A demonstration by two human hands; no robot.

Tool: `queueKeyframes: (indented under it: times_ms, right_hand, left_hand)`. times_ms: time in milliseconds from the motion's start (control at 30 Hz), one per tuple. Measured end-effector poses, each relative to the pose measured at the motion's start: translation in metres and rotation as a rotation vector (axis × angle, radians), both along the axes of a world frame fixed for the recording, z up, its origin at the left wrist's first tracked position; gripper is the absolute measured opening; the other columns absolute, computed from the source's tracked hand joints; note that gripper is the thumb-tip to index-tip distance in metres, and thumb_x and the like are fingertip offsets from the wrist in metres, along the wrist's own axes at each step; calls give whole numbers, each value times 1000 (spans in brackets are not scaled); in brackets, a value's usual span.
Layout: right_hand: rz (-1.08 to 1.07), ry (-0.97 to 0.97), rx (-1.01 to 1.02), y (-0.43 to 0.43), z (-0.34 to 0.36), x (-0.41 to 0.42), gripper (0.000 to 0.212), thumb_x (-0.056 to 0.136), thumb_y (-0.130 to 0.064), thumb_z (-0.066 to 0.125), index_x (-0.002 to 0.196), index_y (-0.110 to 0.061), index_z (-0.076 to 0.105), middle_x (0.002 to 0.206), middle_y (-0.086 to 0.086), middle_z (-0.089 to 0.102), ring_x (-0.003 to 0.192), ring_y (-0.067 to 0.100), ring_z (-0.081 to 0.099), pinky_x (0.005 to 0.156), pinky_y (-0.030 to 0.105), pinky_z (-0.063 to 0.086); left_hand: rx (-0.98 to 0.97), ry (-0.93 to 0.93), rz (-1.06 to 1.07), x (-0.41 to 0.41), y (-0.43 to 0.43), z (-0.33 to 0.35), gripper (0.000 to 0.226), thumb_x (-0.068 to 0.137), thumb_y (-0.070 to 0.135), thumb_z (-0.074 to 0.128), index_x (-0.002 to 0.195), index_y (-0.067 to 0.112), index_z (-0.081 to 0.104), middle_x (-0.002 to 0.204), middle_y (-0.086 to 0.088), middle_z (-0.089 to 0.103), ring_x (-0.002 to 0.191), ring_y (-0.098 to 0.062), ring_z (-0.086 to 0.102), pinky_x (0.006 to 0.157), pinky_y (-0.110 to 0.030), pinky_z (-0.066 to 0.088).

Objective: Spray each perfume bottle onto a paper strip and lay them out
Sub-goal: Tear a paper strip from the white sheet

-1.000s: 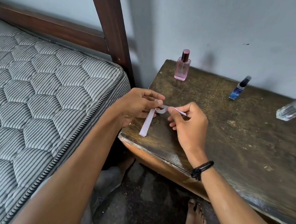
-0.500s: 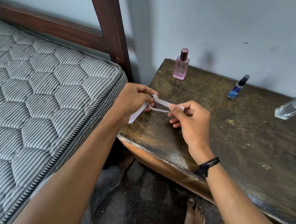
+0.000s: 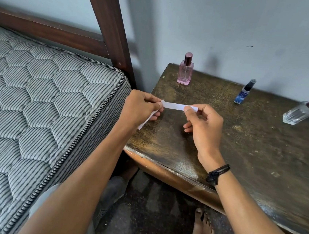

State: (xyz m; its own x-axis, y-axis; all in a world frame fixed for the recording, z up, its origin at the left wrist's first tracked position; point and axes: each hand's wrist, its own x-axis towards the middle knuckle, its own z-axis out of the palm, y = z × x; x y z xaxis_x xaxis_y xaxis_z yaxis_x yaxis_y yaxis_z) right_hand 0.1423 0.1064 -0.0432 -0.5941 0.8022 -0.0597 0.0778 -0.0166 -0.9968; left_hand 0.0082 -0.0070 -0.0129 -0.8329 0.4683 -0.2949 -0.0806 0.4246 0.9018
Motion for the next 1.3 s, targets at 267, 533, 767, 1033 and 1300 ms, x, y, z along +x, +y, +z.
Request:
queueKeyframes:
  times_ms: [267,533,767,1033,1300]
  right_hand:
    - [-10,3,24,0,-3,0,5,96,-12,70,91,-14,70,81,5,66,56,12,62,52,28,52]
    - [-57,48,-16,-7,-7,-1,3,98,-10,67,96,-7,67,86,3,67,68,15,70,66,36,63]
    - [-132,115,-32,-8,-8,2,3,101,-6,59,101,-8,61,96,8,67,83,22,74,75,39,64]
    - [-156,115,72,-9,-10,3,4,101,-14,64,101,-10,63,94,10,69,77,18,73,70,36,64]
    - [-158,92,182,-6,-10,3,3,98,-18,69,97,-15,68,89,-1,70,68,18,73,68,54,61]
  left_hand:
    - [23,-10,39,2,0,2,4,91,3,71,93,3,75,82,-17,76,71,-21,71,70,-32,64]
    - [52,-171,103,6,3,2,7,90,-3,69,86,1,73,79,-16,74,65,-18,70,67,-29,63]
    - [86,-226,201,7,4,5,12,91,-7,65,83,0,72,80,-18,73,66,-20,70,66,-29,62]
    - [210,-271,281,-5,-1,4,9,92,1,67,93,-3,74,89,-18,77,76,-21,72,76,-32,63]
    - [160,-210,305,-1,-1,7,7,87,7,73,91,5,78,77,-7,75,58,-10,66,51,-21,52]
